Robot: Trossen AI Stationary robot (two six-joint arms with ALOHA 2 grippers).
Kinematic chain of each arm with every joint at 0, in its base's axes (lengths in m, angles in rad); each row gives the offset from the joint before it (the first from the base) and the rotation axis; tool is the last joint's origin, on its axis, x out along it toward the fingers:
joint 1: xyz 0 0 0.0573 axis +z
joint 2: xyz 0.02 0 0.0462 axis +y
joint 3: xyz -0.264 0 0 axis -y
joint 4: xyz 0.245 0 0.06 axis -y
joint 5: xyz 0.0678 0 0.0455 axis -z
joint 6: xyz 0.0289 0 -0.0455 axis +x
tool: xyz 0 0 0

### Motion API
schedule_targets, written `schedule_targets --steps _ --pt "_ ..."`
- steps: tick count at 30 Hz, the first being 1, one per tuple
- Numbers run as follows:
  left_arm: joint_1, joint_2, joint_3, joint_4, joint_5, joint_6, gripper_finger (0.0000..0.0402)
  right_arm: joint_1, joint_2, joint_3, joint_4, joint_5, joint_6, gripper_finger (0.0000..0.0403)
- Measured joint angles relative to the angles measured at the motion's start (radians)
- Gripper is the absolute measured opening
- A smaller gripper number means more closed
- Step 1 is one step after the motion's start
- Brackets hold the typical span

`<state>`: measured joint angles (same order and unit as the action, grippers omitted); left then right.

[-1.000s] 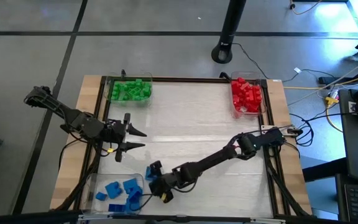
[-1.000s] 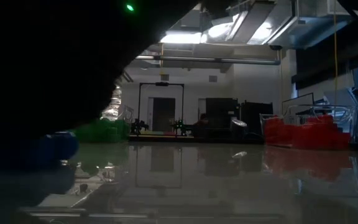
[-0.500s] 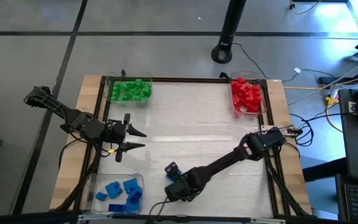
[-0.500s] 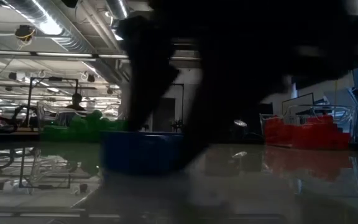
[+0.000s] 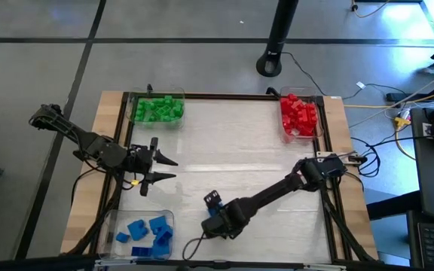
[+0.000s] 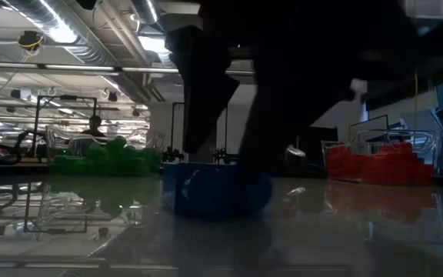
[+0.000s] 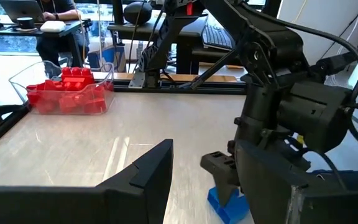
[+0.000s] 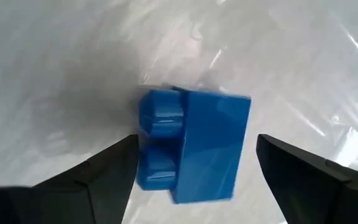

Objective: Sort blocks
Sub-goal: Put the blue game piece into the bottom transparent bin

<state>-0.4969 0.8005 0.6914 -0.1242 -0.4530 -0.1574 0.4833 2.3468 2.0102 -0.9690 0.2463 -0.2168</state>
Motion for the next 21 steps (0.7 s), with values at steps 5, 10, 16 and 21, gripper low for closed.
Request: schedule_targets --steps 5,10,16,21 --pt "0.000 0.000 0.000 0.000 0.000 0.003 0.0164 -0.012 -0.012 0.002 -0.004 -0.010 0.069 0.0324" --pt "0.000 0.000 0.000 0.000 0.000 0.003 0.0164 -0.019 -0.005 0.001 -0.023 -0.036 0.108 0.0324" --pt "0.000 0.000 0.000 -0.001 0.000 0.003 0.0164 -0.028 -0.003 -0.018 0.001 0.024 0.082 0.0324" --pt "0.000 0.000 0.000 -0.001 0.000 0.007 0.0164 -0.041 0.001 -0.051 0.034 0.018 0.075 0.0324"
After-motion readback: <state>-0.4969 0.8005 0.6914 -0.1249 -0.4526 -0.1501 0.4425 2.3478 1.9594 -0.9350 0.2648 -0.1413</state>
